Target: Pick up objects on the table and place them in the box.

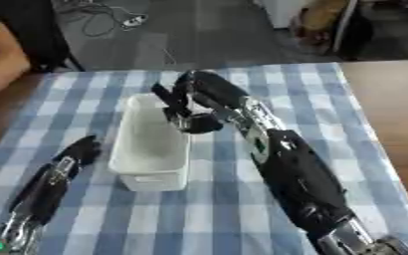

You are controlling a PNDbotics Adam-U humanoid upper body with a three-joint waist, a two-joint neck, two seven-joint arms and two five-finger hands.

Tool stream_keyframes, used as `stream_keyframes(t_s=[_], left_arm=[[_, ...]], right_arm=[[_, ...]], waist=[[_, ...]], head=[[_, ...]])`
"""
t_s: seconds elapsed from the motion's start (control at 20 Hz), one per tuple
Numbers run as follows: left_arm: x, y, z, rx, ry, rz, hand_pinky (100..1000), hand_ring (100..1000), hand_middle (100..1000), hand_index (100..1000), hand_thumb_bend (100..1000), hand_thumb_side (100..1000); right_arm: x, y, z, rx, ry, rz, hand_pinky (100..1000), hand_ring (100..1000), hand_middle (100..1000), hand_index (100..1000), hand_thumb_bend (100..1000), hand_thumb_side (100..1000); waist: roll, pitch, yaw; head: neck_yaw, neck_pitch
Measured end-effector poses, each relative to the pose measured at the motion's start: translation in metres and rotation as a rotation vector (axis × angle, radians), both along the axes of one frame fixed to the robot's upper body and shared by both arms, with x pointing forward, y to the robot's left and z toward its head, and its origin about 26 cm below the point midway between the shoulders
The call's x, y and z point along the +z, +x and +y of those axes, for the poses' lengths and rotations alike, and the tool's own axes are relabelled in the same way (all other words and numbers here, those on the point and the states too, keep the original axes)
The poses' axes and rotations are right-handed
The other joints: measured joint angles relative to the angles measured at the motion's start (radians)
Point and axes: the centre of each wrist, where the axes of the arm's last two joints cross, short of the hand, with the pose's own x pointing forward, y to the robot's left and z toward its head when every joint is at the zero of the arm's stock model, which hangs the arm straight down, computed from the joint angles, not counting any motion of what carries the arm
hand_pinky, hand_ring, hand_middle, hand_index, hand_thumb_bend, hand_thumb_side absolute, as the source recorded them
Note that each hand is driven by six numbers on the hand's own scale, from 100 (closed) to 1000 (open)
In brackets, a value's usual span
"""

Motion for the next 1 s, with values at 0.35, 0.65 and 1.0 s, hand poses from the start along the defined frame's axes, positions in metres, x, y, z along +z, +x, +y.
stream_keyframes(t_s=[0.35,0.65,1.0], left_arm=[[0.001,0.001,-0.004,-0.006,-0.008,-0.005,942,885,1000,862,100,1000],[0.001,0.001,-0.004,-0.010,-0.007,-0.005,942,885,1000,862,100,1000],[-0.001,0.002,-0.004,-0.013,-0.007,0.000,943,885,1000,862,100,1000]], right_arm=[[-0.016,-0.005,0.015,0.050,-0.017,0.004,753,564,412,429,100,477],[-0.021,-0.007,0.018,0.094,-0.046,0.000,867,799,796,800,100,765],[0.003,-0.004,0.015,0.158,-0.112,-0.067,901,846,858,866,100,849]], waist=[[0.009,-0.001,0.001],[0.008,-0.002,0.002],[0.003,-0.002,0.005]], head=[[-0.006,0.000],[-0.009,0.000],[-0.009,0.000]])
